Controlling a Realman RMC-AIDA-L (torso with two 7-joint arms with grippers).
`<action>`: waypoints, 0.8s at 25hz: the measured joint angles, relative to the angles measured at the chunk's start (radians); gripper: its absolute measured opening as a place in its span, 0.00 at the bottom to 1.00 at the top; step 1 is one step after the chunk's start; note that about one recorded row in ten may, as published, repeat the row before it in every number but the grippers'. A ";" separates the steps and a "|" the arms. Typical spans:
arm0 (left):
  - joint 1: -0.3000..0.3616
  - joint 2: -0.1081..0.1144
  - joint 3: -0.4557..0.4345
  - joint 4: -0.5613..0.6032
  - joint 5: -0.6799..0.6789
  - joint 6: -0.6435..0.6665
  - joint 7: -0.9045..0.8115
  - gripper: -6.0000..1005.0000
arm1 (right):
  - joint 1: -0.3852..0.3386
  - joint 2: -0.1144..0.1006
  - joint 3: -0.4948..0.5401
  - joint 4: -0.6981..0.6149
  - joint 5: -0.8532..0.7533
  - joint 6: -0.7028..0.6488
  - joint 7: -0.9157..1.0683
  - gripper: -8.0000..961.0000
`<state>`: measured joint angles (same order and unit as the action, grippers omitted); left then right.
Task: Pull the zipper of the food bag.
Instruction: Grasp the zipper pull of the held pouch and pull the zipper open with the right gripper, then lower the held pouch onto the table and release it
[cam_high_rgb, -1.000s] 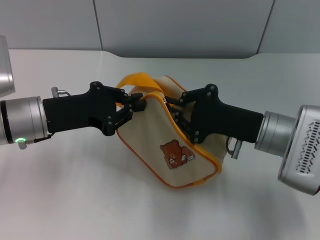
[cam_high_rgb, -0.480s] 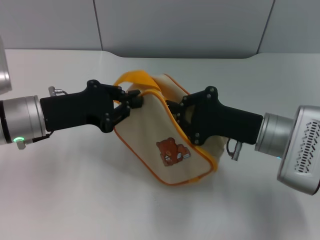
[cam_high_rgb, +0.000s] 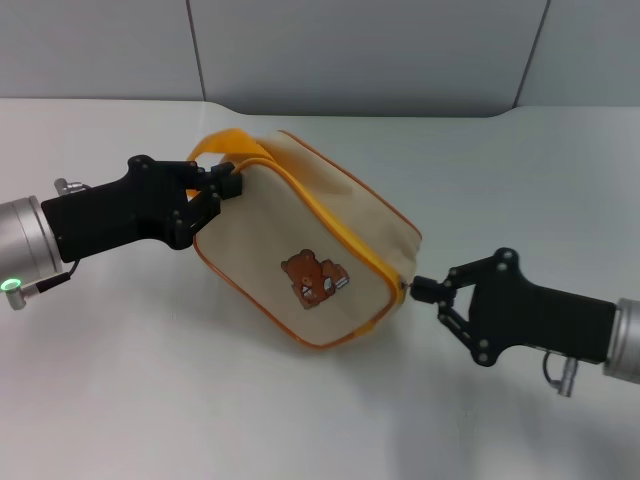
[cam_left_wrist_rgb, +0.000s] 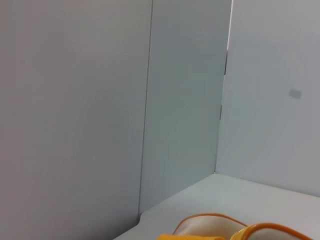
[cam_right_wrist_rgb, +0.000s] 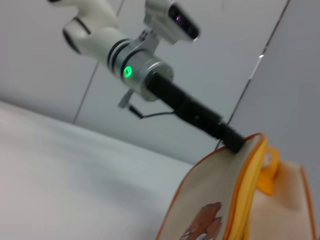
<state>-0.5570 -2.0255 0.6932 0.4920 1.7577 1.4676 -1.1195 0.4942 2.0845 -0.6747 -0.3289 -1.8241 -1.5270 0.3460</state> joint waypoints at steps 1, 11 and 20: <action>0.000 0.000 0.000 0.000 0.000 0.000 0.000 0.09 | 0.000 0.000 0.000 0.000 0.000 0.000 0.000 0.02; 0.082 -0.043 -0.019 -0.044 -0.045 0.022 0.051 0.09 | -0.026 0.000 0.196 0.050 0.072 -0.121 0.080 0.10; 0.167 -0.048 -0.026 -0.289 -0.170 0.022 0.278 0.09 | -0.018 -0.008 0.234 0.047 0.161 -0.231 0.363 0.44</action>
<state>-0.3899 -2.0739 0.6675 0.2035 1.5881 1.4898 -0.8415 0.4763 2.0765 -0.4406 -0.2816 -1.6627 -1.7577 0.7087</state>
